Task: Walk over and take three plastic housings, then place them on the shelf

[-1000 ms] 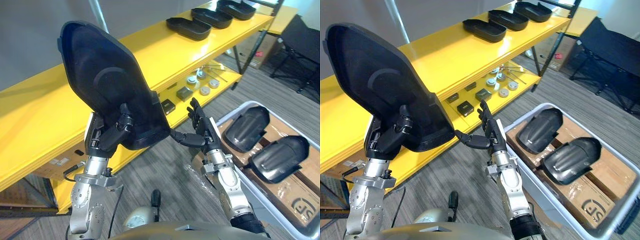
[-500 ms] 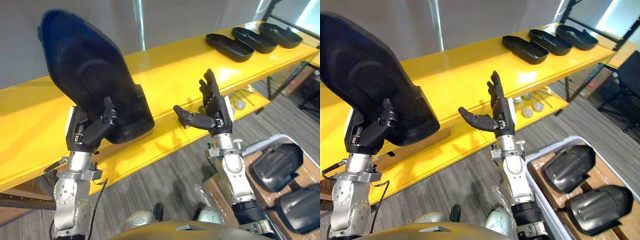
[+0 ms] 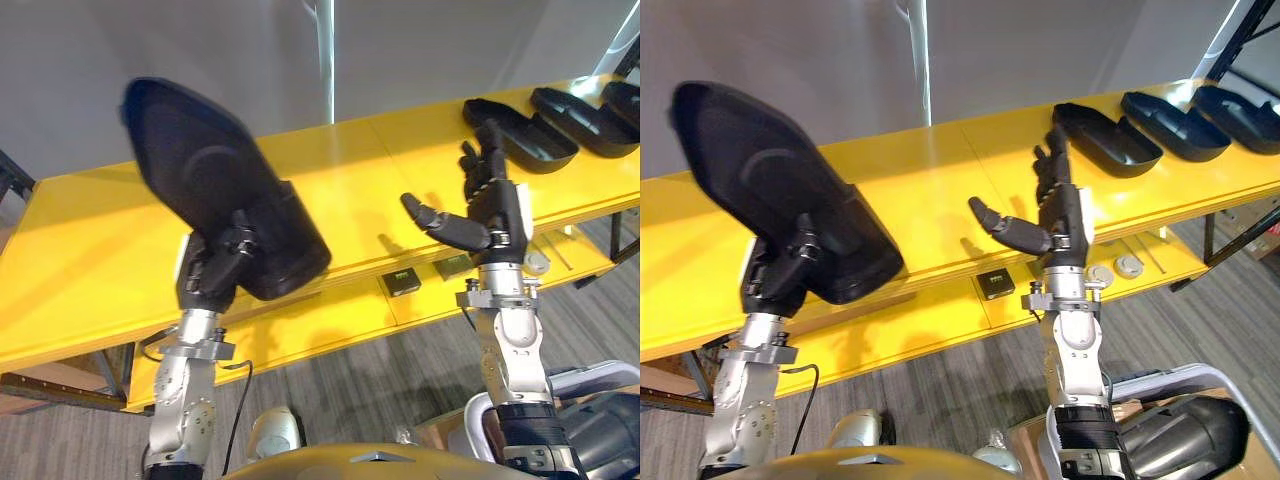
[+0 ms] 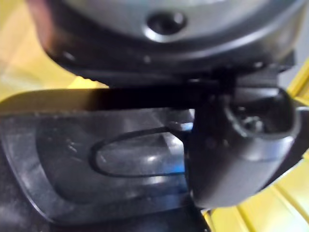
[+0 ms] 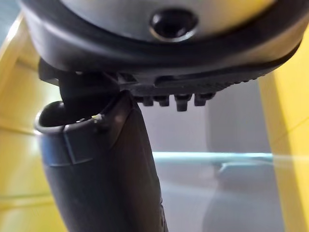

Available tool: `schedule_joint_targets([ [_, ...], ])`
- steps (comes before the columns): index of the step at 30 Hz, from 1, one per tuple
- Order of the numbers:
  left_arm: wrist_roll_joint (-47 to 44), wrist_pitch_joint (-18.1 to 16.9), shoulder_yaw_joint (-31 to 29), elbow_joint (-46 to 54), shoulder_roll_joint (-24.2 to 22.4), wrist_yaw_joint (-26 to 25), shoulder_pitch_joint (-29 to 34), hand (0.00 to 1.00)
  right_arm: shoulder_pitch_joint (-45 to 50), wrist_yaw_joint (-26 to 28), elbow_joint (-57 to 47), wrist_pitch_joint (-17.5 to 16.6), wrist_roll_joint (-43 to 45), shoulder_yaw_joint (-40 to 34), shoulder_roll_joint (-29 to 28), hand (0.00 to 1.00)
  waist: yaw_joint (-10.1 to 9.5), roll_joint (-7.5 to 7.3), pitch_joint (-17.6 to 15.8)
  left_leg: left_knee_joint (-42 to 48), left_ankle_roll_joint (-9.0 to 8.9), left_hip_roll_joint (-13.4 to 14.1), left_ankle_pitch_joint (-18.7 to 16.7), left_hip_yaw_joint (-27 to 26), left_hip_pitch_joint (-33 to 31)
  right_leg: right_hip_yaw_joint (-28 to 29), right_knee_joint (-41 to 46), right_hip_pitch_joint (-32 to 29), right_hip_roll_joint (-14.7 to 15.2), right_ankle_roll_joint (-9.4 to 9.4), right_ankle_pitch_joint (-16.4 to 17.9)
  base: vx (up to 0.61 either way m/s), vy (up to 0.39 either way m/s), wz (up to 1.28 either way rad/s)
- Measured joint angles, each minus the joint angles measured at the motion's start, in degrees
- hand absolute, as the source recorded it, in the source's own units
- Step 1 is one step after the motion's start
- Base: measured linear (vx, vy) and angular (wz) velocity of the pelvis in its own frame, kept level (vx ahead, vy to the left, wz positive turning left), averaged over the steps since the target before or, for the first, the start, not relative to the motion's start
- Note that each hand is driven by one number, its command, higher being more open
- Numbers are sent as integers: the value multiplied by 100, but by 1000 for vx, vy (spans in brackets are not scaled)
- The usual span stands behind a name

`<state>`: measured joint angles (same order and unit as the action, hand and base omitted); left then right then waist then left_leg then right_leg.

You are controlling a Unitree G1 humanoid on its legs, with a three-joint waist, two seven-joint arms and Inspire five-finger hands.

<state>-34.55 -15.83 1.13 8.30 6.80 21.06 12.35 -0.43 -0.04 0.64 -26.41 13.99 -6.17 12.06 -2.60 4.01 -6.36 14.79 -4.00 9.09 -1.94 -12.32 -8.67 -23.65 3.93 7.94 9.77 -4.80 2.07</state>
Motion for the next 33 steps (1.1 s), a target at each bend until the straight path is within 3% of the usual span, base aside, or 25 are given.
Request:
schedule_joint_targets([
  [1,136,11,23,5,31,78,-81,0,153,-88,-23,-1,5,-44,-110,100,22,-104,19,-382,84,-176,113,-118,264,32,20,11,153,-134,-87,205,189,-14],
  [2,148,13,9,11,135,134,-210,0,237,-112,-43,0,2,-41,-214,100,109,-223,41,-687,158,-350,196,-221,446,36,27,15,307,-138,-87,174,172,-14],
  [4,190,114,-15,11,330,159,-485,0,319,-92,-133,2,60,-44,-359,100,176,-282,39,-830,215,-489,224,-346,569,40,68,-3,438,-153,-94,130,133,-14],
  [9,605,550,62,26,697,63,-1133,0,748,21,-745,125,100,-48,-476,100,351,-296,47,-1152,266,-596,244,-530,723,215,77,-141,502,-221,-138,43,57,-18],
  [13,1040,1138,505,-103,846,-281,-1693,0,930,131,-840,253,546,-98,-562,100,624,-316,98,-1372,265,-604,355,-733,735,392,33,-320,490,-272,-171,-10,5,-29],
  [15,1240,1519,877,-631,1070,-509,-2339,0,972,224,-840,281,709,-75,-562,100,763,-308,113,-1574,259,-629,455,-891,838,582,-23,-392,478,-309,-198,-37,24,-36],
  [19,1182,1983,971,-1566,1108,-1046,-3140,0,1096,464,-880,282,710,18,-559,100,998,-298,152,-1887,250,-647,589,-1108,998,753,-110,-467,438,-355,-231,-55,25,-32],
  [22,1159,1992,908,-2247,1110,-1593,-3766,0,1156,639,-889,359,744,75,-553,100,1103,-293,157,-1988,245,-619,685,-1166,974,841,-117,-565,394,-355,-231,-69,-3,-14],
  [26,896,1991,713,-2626,1103,-2318,-3918,0,1289,1106,-892,546,978,304,-545,100,1228,-252,186,-1992,234,-566,766,-1203,917,870,-120,-650,330,-352,-231,-54,-6,-6],
  [33,576,2044,549,-3375,996,-3278,-4529,0,1349,1298,-889,733,990,733,-511,100,1223,-241,200,-1995,226,-456,952,-1153,683,887,-119,-879,231,-260,-298,-48,1,2],
])
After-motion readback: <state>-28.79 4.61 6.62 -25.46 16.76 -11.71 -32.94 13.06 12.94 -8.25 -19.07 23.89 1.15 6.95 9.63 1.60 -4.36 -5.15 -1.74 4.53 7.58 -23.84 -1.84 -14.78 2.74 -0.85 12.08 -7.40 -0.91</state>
